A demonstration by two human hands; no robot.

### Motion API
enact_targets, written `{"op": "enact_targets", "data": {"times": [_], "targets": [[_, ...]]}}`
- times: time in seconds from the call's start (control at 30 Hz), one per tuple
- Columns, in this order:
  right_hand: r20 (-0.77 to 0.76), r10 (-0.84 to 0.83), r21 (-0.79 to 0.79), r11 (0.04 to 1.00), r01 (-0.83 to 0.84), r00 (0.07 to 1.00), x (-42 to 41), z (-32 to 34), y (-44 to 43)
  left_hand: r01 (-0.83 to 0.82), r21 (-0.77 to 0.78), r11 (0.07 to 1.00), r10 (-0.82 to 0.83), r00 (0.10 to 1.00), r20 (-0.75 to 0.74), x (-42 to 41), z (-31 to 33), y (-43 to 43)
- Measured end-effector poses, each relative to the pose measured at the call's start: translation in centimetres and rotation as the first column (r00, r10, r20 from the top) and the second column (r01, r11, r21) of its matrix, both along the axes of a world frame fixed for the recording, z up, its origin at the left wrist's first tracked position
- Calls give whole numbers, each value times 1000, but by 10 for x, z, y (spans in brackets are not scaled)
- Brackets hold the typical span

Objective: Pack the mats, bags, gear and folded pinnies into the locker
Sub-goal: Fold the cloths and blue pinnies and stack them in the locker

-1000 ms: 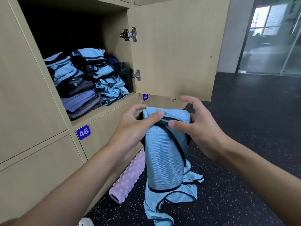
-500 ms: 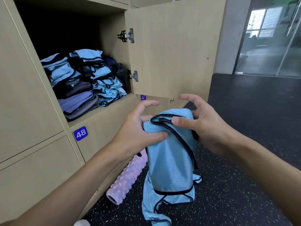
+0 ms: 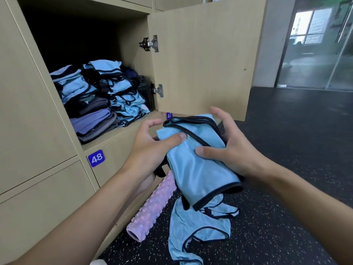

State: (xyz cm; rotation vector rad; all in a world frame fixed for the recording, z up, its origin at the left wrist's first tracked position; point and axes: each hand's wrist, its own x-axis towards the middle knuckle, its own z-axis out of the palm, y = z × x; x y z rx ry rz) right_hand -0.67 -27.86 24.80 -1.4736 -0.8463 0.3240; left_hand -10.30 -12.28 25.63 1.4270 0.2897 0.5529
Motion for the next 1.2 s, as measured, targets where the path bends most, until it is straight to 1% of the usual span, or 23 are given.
{"op": "enact_targets", "data": {"times": [0.07, 0.1, 0.17, 0.23, 0.3, 0.37, 0.47, 0.6, 0.63, 0.73, 0.77, 0.83, 0.9, 0.97, 1.0, 1.1, 1.13, 1.2], "targets": [[-2, -52, 43, 998, 52, 999, 2, 0, 0, 71, 39, 997, -71, 997, -14, 0, -6, 0], [-16, -71, 74, 995, 72, 997, 4, 0, 0, 126, 89, 988, -125, 992, -12, -1, -9, 0], [-32, -105, 125, 986, 109, 994, 3, 0, 0, 196, 239, 951, -195, 980, -28, -2, -13, -2], [-44, -130, 160, 978, 135, 991, 4, -1, 0, 230, 341, 912, -227, 973, -48, -3, -13, -4], [-63, -130, 181, 974, 140, 989, 4, -1, -1, 250, 380, 891, -239, 968, -75, -3, -12, -3], [-61, -94, 178, 979, 104, 994, 3, -1, -3, 274, 385, 881, -247, 962, -121, -3, -12, -2], [-59, -38, 162, 986, 47, 998, 4, 0, -5, 283, 314, 906, -244, 957, -157, -3, -11, -2], [4, -42, 85, 996, 41, 999, 1, 4, -6, 265, 229, 937, -240, 962, -128, -9, -3, -1], [1, -11, 63, 998, 11, 1000, 0, 6, -7, 264, 207, 942, -246, 963, -110, -10, 0, 0], [-31, 166, -35, 985, -167, 986, -4, 13, -14, 249, 183, 951, -239, 968, -76, -14, 10, 3], [-31, 186, -85, 978, -188, 982, -5, 14, -16, 248, 174, 953, -241, 969, -60, -14, 12, 6], [-8, 169, -183, 969, -167, 986, -6, 17, -18, 263, 162, 951, -259, 965, -45, -16, 15, 10], [89, 105, -274, 959, -77, 990, -9, 21, -15, 280, 152, 948, -279, 960, -30, -20, 18, 14], [189, 44, -303, 953, 15, 981, -12, 28, -9, 276, 142, 951, -277, 961, -10, -22, 22, 21], [213, 19, -299, 953, 47, 977, -12, 32, -5, 275, 141, 951, -278, 961, 1, -22, 24, 24], [246, -24, -283, 954, 96, 969, -7, 41, 3, 274, 196, 942, -281, 960, 9, -22, 28, 36], [245, -20, -266, 960, 87, 969, -3, 44, 6, 268, 257, 928, -278, 960, 4, -21, 27, 40], [214, 1, -218, 975, 46, 977, 5, 45, 12, 213, 453, 866, -212, 976, -55, -17, 26, 45]]}}
